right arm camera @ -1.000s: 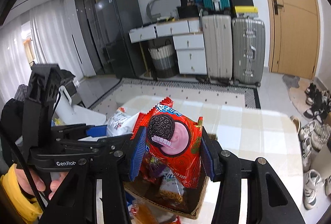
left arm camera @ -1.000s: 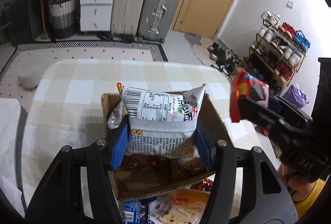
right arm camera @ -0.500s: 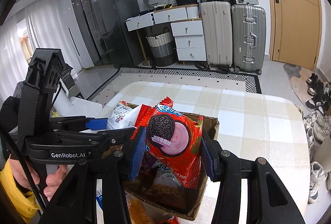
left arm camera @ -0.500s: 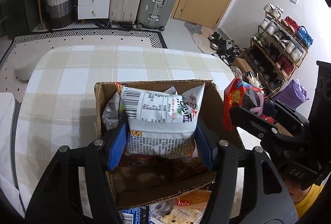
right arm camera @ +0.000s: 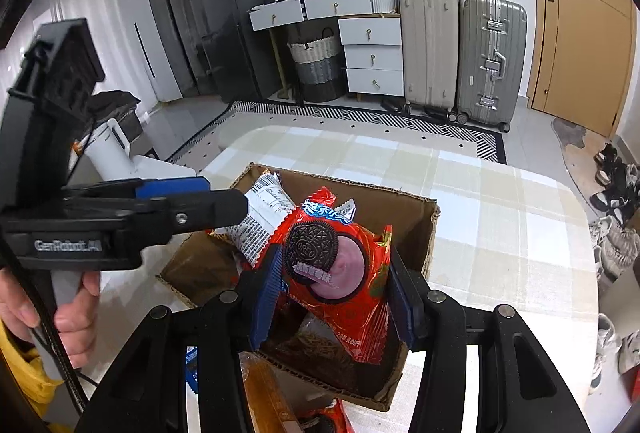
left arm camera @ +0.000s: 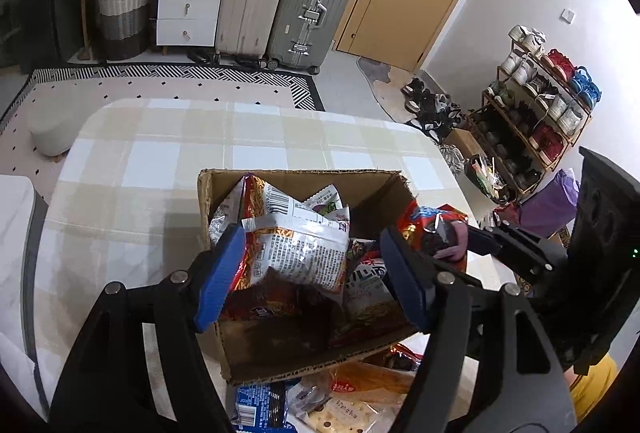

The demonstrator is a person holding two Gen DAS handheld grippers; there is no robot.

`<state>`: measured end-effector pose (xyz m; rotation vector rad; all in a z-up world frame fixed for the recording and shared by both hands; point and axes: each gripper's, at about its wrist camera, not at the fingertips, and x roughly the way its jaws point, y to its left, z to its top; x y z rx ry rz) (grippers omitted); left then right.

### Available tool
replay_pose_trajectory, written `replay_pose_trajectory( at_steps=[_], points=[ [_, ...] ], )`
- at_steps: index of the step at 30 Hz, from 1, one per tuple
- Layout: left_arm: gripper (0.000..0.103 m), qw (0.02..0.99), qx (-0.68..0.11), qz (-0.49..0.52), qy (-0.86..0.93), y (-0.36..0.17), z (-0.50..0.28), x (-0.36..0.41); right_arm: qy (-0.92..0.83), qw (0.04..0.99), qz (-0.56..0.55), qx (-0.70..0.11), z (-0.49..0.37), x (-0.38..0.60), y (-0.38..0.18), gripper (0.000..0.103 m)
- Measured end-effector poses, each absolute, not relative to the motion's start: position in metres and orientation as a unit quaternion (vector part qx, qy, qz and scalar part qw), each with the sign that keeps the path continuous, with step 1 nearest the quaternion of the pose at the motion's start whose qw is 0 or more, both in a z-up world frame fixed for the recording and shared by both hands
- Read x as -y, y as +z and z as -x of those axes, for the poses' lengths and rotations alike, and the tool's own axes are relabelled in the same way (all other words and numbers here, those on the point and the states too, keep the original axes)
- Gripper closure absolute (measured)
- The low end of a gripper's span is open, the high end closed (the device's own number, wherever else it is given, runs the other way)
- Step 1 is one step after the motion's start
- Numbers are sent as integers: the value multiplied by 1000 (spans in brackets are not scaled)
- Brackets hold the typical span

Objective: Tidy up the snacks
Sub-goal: 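Open both tools to drop the white bag and Oreo pack into the box, then withdraw both tools from the box toward the remaining snacks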

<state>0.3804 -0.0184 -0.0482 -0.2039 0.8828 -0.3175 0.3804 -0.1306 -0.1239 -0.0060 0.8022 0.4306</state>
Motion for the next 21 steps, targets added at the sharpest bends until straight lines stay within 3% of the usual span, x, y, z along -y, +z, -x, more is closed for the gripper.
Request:
replay_pose_trajectory(
  at_steps=[7, 21],
  points=[
    [29, 890, -422, 99, -143, -36, -361, 9, 178, 905, 21, -386, -386, 129, -121, 54],
    [29, 895, -413, 104, -135, -18, -322, -9, 187, 912, 22, -364, -359, 125, -94, 54]
  ],
)
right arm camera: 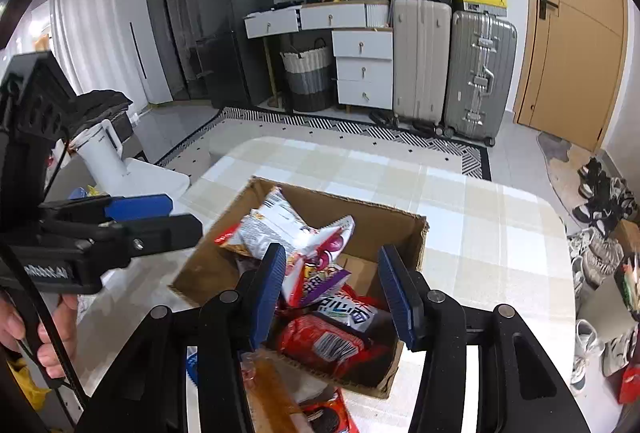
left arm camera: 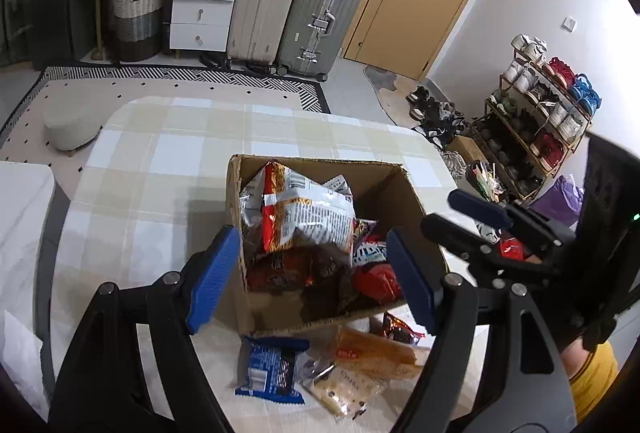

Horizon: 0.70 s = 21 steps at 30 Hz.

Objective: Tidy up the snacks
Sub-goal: 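Withdraw both tools from the box toward the remaining snacks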

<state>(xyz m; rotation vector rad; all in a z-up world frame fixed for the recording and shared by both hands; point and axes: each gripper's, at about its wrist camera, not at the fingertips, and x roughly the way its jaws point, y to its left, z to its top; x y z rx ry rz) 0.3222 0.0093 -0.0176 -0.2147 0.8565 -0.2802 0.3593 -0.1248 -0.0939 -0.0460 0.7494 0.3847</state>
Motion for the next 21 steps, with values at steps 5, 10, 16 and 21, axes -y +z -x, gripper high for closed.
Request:
replay_pose_trajectory(
  at_steps=[5, 10, 16, 21],
  points=[
    [25, 910, -392, 88, -101, 0, -290, -10, 194, 921, 15, -338, -333, 126, -68, 54],
    [24, 929, -349, 73, -100, 32, -247, -8, 190, 935, 23, -298, -296, 126, -39, 52],
    [21, 947, -301, 60, -100, 73, -195, -3, 188, 952, 25, -238, -239, 128, 1, 34],
    [20, 952, -279, 64, -107, 99, -149, -3, 194, 961, 26, -197, -192, 130, 30, 26]
  ],
)
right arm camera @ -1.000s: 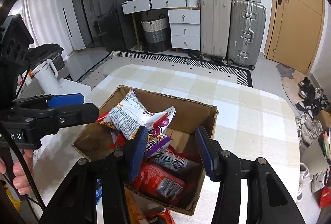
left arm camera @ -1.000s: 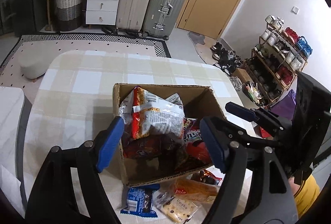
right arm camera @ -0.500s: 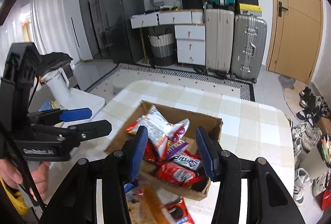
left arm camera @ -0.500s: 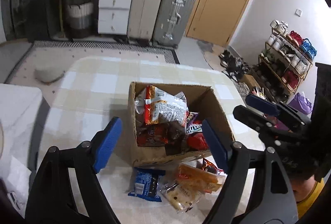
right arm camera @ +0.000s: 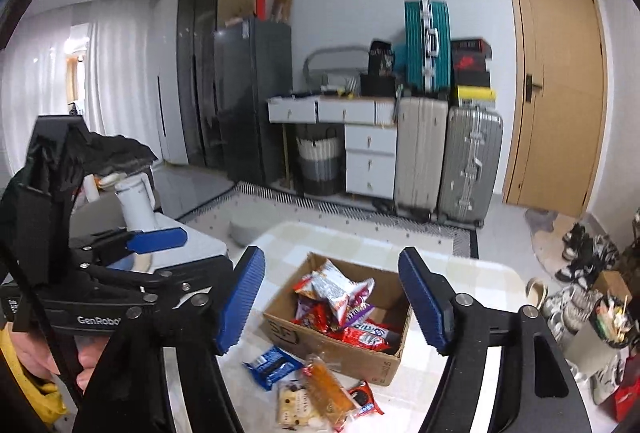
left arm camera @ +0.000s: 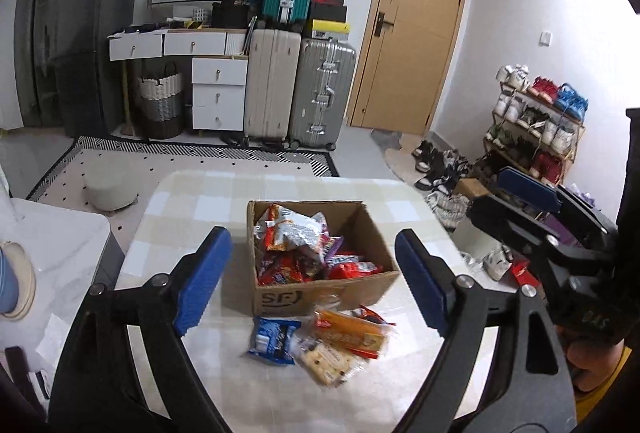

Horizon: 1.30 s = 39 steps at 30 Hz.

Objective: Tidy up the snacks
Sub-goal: 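Withdraw both tools from the box toward the remaining snacks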

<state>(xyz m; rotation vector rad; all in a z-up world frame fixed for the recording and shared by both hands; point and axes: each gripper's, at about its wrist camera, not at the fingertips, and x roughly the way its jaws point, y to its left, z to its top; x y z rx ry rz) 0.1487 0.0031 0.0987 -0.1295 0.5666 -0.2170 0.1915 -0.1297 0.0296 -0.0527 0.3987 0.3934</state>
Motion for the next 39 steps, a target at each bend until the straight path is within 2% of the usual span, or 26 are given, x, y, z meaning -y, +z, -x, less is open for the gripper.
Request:
replay_pose_trajectory(
  at_steps=[1, 2, 6, 11, 12, 13, 14, 20, 27, 35, 39],
  points=[
    [20, 953, -276, 66, -110, 103, -140, -3, 194, 962, 27, -189, -182, 130, 34, 20],
    [20, 954, -269, 70, -112, 110, -128, -4, 195, 964, 27, -178, -170, 130, 40, 18],
    [16, 959, -247, 74, -115, 125, -87, -8, 204, 967, 31, -151, -131, 129, 56, 18],
    [13, 966, -223, 75, -110, 136, -41, -17, 216, 968, 18, -130, -90, 128, 70, 13],
    [10, 968, -214, 73, -104, 138, -30, -21, 218, 968, 16, -126, -84, 129, 72, 10],
    [2, 971, -206, 72, -97, 139, -22, -23, 216, 969, 17, -120, -76, 129, 74, 7],
    [1, 974, -195, 73, -89, 140, -14, -25, 214, 970, 19, -114, -69, 127, 76, 7],
    [1, 980, -175, 55, -73, 134, 27, -39, 227, 968, -3, -107, -45, 128, 74, 3],
    [1, 976, -201, 58, -55, 82, 39, -59, 227, 965, -43, -122, -34, 138, 37, 1],
    [1, 957, -282, 54, -47, -11, 8, -64, 177, 971, -43, -157, -32, 149, -37, 1],
    [1, 950, -301, 52, -56, -36, -13, -56, 184, 964, -41, -190, -43, 148, -67, 1]
  ],
)
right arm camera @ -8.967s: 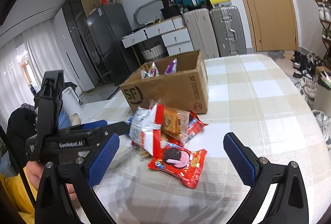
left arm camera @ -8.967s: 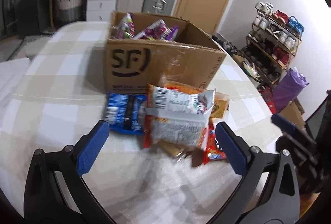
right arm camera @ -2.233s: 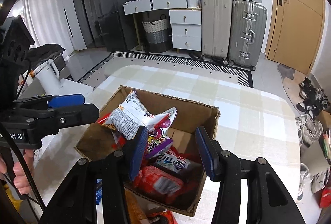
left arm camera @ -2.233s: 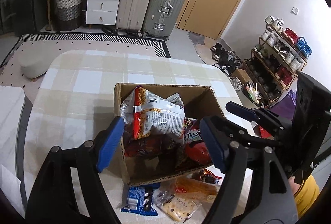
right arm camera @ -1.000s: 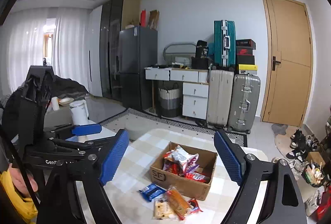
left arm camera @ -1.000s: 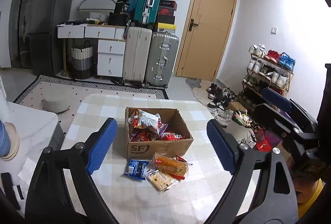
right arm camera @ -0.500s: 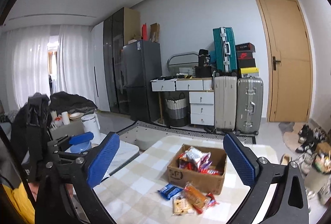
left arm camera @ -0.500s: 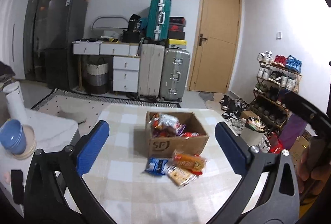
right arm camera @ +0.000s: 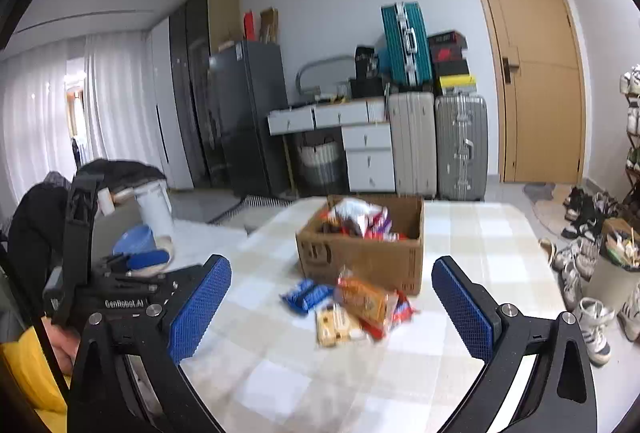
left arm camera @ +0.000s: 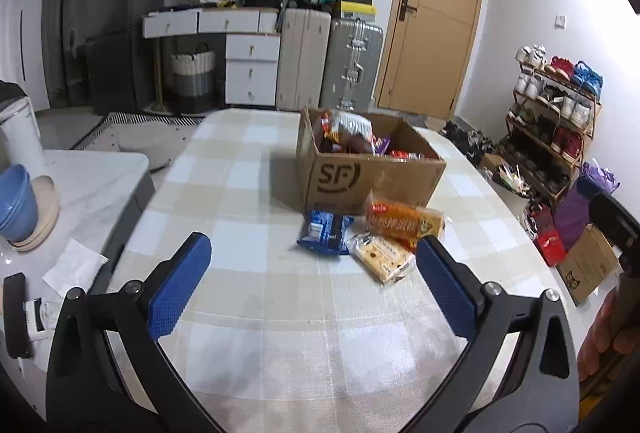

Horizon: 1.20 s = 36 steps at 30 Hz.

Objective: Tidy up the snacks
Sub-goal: 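Withdraw both tools from the box toward the remaining snacks, then grasp the wrapped bread roll with the right tool while the left tool grasps the blue biscuit pack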

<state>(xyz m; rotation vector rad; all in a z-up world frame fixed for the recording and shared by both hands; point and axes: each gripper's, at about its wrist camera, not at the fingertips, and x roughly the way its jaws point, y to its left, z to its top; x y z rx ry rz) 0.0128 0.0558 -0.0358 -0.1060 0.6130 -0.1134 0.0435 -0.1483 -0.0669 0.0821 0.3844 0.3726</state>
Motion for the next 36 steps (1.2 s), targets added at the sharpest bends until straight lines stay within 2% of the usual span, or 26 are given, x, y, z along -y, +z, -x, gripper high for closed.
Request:
replay_pose_trajectory(
  at_steps=[15, 29, 30, 34, 36],
  points=[
    [1, 928, -362, 49, -65, -81, -93, -39, 209, 930, -81, -291, -123, 151, -131, 1],
    [1, 908, -416, 26, -51, -128, -179, -29, 233, 895, -13, -381, -246, 126, -187, 2],
    [1, 906, -419, 27, -51, -132, -184, -29, 235, 892, -11, -386, -252, 124, -192, 5],
    [1, 898, -435, 36, -53, -145, -197, -29, 248, 879, -18, -408, -270, 118, -207, 26],
    [1, 894, -445, 35, -52, -151, -202, -28, 252, 876, -10, -411, -271, 113, -212, 28]
  ],
)
